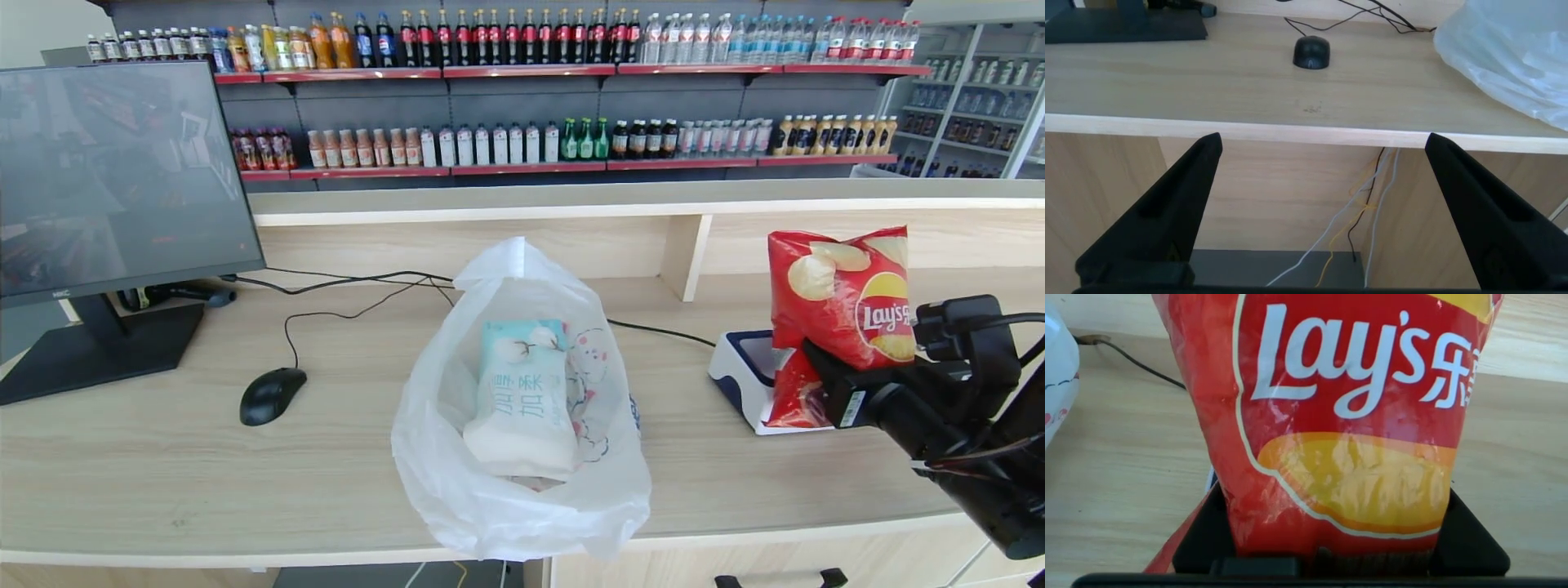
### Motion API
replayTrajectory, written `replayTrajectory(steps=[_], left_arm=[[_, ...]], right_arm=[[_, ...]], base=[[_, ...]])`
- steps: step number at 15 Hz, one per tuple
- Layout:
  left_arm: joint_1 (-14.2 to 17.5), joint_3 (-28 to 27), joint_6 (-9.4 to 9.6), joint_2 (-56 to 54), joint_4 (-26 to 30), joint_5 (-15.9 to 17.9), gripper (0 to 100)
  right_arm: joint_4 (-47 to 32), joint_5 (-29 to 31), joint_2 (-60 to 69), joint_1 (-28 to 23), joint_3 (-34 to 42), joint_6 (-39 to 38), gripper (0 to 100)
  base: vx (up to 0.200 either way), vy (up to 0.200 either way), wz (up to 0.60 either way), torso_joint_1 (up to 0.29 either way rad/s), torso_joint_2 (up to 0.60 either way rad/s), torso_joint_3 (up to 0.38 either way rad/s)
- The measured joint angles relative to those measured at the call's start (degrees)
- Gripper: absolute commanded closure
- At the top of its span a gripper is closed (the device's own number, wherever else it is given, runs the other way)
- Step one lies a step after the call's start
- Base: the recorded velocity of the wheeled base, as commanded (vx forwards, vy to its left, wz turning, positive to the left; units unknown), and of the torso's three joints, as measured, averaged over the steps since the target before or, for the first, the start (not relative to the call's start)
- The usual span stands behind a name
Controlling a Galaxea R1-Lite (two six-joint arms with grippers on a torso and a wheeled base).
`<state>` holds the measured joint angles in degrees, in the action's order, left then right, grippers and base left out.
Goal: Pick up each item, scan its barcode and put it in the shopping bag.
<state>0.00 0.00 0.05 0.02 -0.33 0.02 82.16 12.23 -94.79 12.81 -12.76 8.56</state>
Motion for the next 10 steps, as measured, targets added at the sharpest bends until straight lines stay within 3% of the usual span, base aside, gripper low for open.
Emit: replayTrajectory(steps=[10], left_arm=[[0.00, 0.00, -0.05, 0.00, 0.01, 0.00, 0]], right_arm=[[-0.40, -0.07, -0.46, 0.00, -1.07, -0.29, 100]], base=[[0.000, 0.000, 0.00, 0.000, 0.00, 0.000]])
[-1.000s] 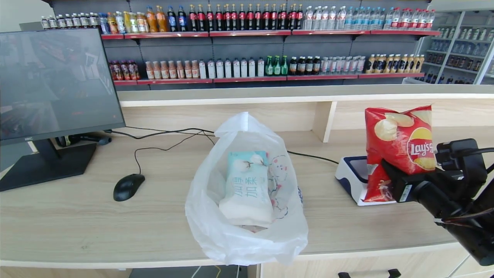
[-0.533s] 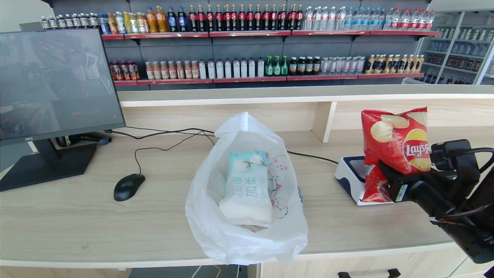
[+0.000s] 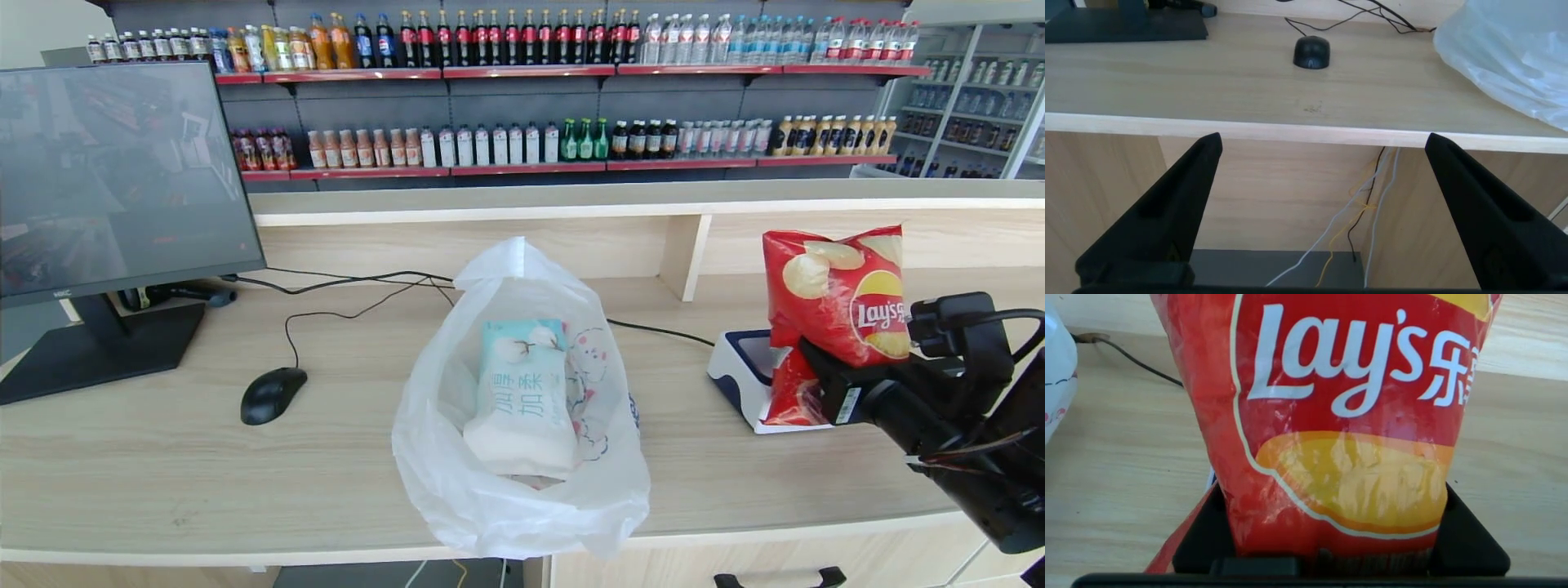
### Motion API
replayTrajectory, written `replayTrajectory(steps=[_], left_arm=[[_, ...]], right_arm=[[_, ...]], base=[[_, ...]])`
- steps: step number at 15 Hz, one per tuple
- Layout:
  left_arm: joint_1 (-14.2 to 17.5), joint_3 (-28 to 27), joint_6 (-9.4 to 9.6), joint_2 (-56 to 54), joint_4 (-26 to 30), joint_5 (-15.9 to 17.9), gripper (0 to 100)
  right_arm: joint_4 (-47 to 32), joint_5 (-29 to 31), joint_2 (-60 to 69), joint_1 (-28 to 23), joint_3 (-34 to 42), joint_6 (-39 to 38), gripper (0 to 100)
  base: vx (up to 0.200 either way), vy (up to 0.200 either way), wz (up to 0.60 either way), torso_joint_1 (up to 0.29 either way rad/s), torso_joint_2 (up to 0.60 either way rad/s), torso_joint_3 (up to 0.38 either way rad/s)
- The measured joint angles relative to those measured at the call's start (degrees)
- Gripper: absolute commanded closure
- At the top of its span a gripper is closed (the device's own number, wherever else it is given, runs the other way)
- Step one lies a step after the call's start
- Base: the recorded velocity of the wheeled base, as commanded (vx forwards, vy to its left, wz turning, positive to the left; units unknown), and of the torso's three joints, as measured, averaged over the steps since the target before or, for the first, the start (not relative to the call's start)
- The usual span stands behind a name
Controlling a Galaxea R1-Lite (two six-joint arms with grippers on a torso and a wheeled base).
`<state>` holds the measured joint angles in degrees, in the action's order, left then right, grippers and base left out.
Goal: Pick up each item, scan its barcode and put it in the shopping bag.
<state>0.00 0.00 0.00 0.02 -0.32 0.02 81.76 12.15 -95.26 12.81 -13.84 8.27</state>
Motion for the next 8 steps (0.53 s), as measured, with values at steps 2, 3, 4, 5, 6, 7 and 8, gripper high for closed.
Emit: replayTrajectory(steps=[2, 3, 4, 5, 6, 7, 8], left_arm=[[0.00, 0.00, 0.00, 0.00, 0.00, 0.00, 0], [0.00, 0.00, 0.05, 0.00, -0.01, -0.02, 0], [0.00, 0.00, 0.05, 0.00, 0.00, -0.02, 0], [0.00, 0.00, 0.07, 0.00, 0.00, 0.02, 0], [0.00, 0.00, 0.07, 0.00, -0.01, 0.00, 0], [0.00, 0.00, 0.16, 0.00, 0.07, 0.02, 0], [0.00, 0.00, 0.16, 0.00, 0.21, 0.00, 0]], right_arm=[[-0.22, 0.00, 0.44, 0.00, -1.54, -0.17, 100], [-0.23, -0.06, 0.85, 0.09, -2.10, -0.20, 100], [-0.09, -0.09, 1.44, 0.13, -2.76, -0.24, 100], [-0.06, -0.20, 2.06, 0.11, -3.16, -0.39, 100], [-0.09, -0.48, 2.60, 0.02, -3.55, -0.96, 100], [-0.69, -0.56, 3.23, 0.20, -3.96, -2.72, 100], [-1.46, -0.55, 4.06, 0.49, -4.18, -3.84, 100]], base=[[0.000, 0.000, 0.00, 0.000, 0.00, 0.000], [0.000, 0.000, 0.00, 0.000, 0.00, 0.000], [0.000, 0.000, 0.00, 0.000, 0.00, 0.000], [0.000, 0.000, 0.00, 0.000, 0.00, 0.000], [0.000, 0.000, 0.00, 0.000, 0.00, 0.000], [0.000, 0.000, 0.00, 0.000, 0.00, 0.000], [0.000, 0.000, 0.00, 0.000, 0.00, 0.000]])
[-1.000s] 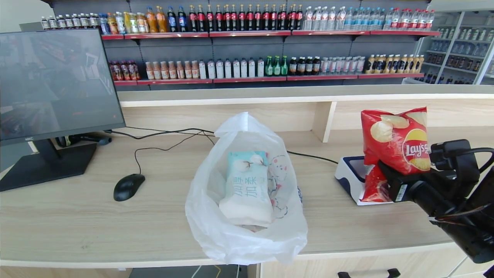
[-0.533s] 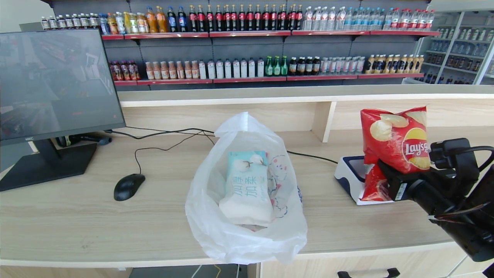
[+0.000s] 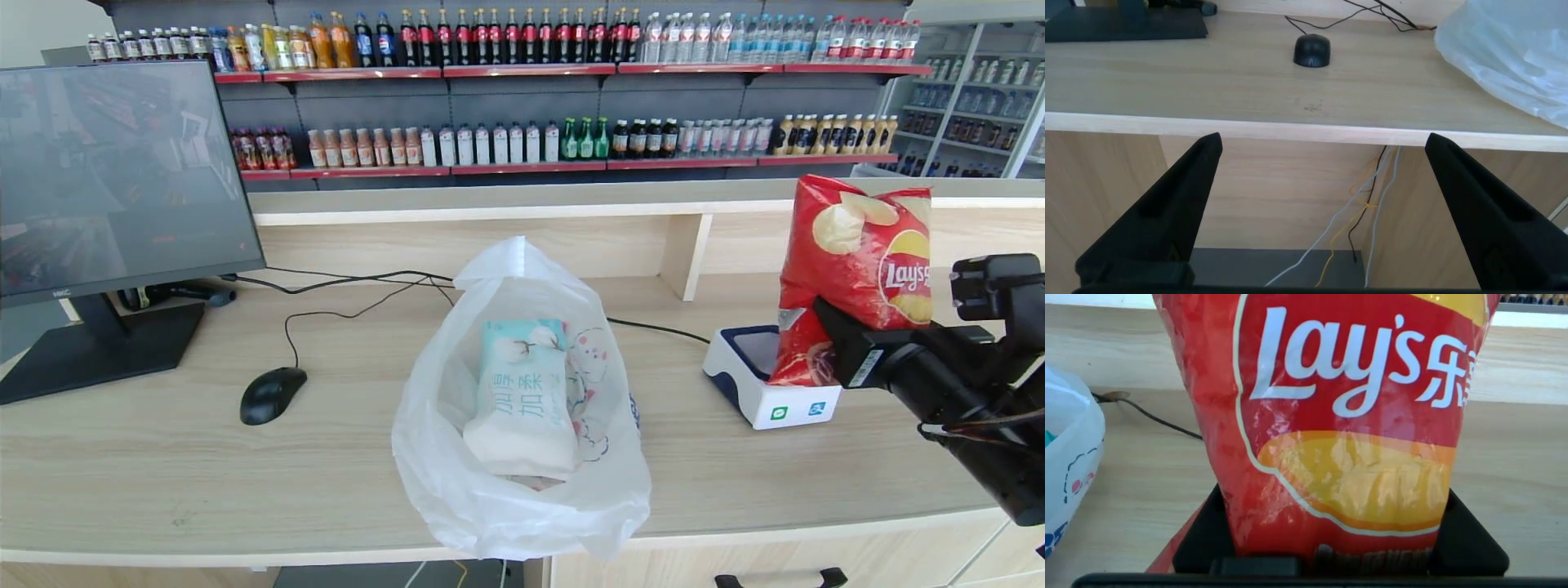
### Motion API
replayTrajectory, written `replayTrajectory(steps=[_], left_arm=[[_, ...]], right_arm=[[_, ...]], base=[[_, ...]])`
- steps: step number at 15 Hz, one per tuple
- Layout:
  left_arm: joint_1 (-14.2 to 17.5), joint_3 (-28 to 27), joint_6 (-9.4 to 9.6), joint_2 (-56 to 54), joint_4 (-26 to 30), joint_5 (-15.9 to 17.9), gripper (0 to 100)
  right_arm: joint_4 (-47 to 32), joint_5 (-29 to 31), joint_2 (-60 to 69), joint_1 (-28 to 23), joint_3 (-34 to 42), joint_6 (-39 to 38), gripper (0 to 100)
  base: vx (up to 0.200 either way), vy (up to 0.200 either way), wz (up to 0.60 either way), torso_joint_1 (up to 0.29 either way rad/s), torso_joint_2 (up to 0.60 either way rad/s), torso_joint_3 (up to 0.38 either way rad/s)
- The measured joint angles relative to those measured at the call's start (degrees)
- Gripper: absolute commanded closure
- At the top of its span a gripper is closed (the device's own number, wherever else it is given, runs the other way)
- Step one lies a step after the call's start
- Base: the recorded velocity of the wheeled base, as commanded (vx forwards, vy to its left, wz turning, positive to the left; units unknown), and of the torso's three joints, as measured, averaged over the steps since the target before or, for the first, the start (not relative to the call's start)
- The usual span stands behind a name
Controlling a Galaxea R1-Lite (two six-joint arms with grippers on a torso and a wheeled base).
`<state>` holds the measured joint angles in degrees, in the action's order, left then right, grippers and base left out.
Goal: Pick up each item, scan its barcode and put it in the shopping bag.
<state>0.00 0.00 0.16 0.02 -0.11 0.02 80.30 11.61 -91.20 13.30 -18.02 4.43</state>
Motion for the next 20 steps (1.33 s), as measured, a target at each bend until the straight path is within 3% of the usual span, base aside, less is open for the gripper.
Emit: replayTrajectory(steps=[5, 13, 20], left_arm=[[0.00, 0.00, 0.02, 0.00, 0.11, 0.05, 0], [0.00, 0.00, 0.38, 0.00, 0.11, 0.07, 0], [0.00, 0.00, -0.45, 0.00, 0.16, 0.00, 0]], right_arm=[[4.92, -1.82, 4.05, 4.25, -1.16, -4.80, 100], [5.16, -1.54, 5.60, 4.80, -2.32, -4.97, 100], [5.01, -1.79, 4.88, 4.95, -2.86, -4.78, 100]], base=[[0.000, 0.000, 0.00, 0.000, 0.00, 0.000], [-0.075, 0.000, 0.00, 0.003, 0.00, 0.000], [0.000, 0.200, 0.00, 0.004, 0.00, 0.004]])
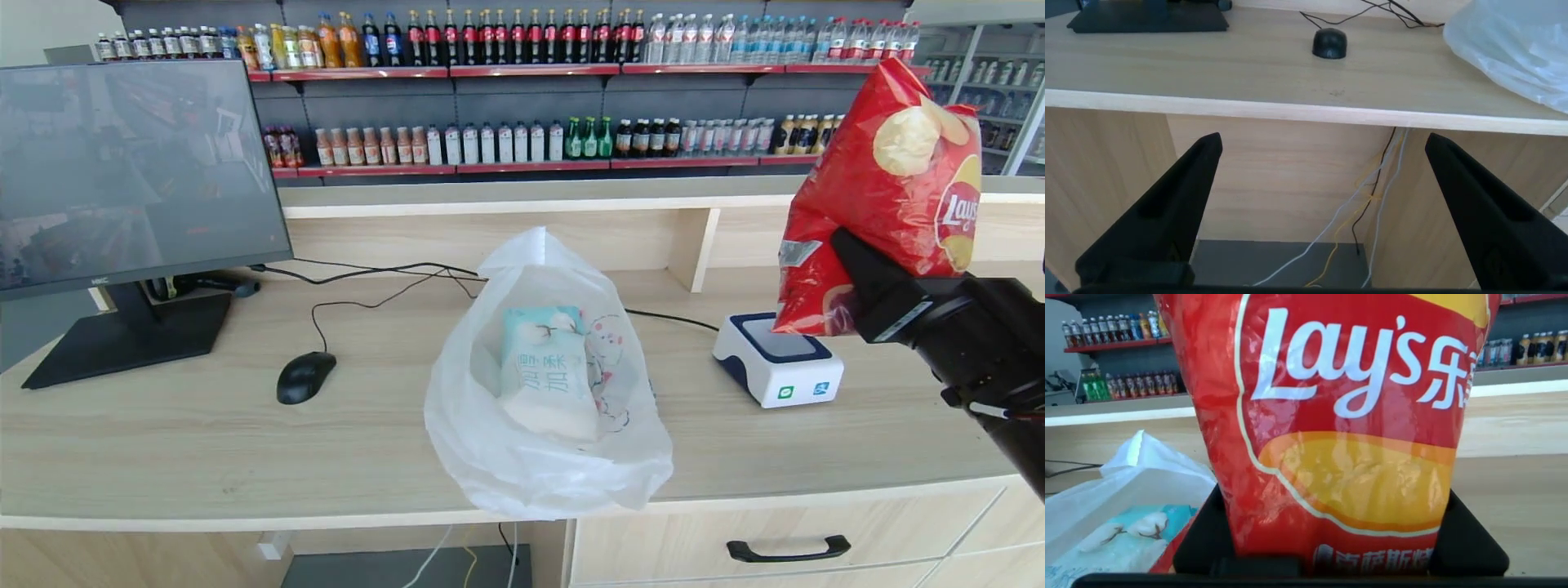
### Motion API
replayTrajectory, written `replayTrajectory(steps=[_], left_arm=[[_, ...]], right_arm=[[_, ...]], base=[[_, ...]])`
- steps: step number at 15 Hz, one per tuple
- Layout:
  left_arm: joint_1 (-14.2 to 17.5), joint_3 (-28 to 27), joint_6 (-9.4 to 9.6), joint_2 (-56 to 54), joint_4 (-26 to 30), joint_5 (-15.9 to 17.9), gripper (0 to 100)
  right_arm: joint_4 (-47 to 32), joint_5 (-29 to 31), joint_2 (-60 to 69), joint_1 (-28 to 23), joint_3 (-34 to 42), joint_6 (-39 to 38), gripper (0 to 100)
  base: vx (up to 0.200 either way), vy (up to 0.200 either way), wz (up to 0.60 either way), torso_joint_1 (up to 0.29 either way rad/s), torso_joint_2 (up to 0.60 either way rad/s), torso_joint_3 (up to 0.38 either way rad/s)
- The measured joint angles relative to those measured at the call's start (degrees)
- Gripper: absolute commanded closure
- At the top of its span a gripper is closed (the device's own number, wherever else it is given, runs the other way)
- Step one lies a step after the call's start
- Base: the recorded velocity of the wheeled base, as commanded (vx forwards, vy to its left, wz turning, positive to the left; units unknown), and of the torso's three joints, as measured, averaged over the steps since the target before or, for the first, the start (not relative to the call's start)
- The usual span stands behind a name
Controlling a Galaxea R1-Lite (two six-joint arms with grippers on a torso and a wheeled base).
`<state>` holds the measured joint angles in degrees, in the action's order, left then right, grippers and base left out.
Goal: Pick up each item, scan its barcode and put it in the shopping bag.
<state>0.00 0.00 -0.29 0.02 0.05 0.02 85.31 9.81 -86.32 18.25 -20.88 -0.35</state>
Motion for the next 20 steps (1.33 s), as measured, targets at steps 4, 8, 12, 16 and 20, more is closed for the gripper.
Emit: replayTrajectory(steps=[4, 8, 12, 16, 20], left_arm=[[0.10, -0.05, 0.00, 0.00, -0.02, -0.02, 0], [0.07, -0.07, 0.05, 0.00, -0.02, -0.02, 0], [-0.02, -0.05, 0.43, -0.02, -0.02, 0.00, 0], [-0.02, -0.02, 0.50, 0.00, -0.05, 0.05, 0], [0.00, 0.00, 0.48, 0.00, -0.02, 0.02, 0]], right_arm=[[-0.02, -0.16, -0.04, -0.01, 0.33, 0.84, 100], [-0.20, -0.27, 0.99, 0.66, 0.94, 1.69, 100], [-0.24, -0.24, 2.06, 1.65, 1.68, 1.24, 100], [-4.38, 0.56, 3.57, 6.00, -0.65, -1.17, 100], [-15.52, 0.55, 6.50, 6.67, -6.60, -10.02, 100]], base=[[0.000, 0.200, 0.00, 0.002, 0.00, 0.002], [0.000, 0.200, 0.00, 0.000, 0.00, 0.004], [0.000, 0.000, 0.00, 0.000, 0.00, 0.000], [0.000, 0.000, 0.00, 0.000, 0.00, 0.000], [0.000, 0.000, 0.00, 0.000, 0.00, 0.000]])
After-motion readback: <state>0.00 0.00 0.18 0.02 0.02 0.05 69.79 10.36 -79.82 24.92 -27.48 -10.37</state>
